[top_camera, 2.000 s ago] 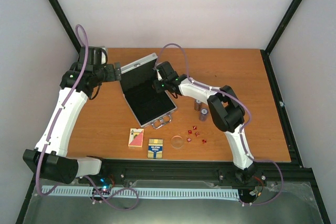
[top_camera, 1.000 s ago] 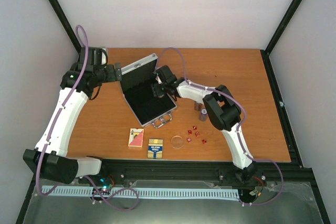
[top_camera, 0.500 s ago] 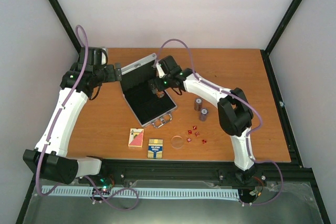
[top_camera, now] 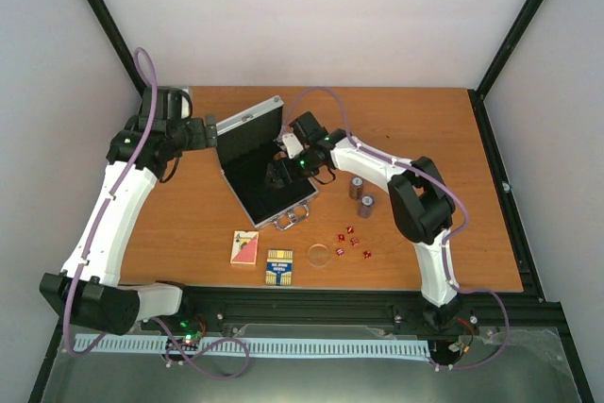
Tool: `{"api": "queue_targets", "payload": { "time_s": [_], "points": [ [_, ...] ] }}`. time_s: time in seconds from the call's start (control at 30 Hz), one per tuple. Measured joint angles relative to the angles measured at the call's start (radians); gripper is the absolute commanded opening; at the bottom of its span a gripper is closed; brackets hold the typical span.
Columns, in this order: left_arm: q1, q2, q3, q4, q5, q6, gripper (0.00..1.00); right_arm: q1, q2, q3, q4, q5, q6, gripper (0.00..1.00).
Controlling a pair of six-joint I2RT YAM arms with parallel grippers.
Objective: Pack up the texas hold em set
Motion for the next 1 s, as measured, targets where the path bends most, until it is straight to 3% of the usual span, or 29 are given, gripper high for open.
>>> {"api": "queue_targets", "payload": {
  "time_s": [0.5,1.0],
  "points": [
    [0.000,-0.009,-0.002,-0.002,-0.013,0.000,1.00,-0.006,0.121,0.042,0.000,0.065,0.062,1.00],
    [0.000,-0.008,-0.002,-0.010,-0.019,0.001,1.00,-0.029,0.132,0.015,0.206,0.048,0.114,1.00]
  ]
}}
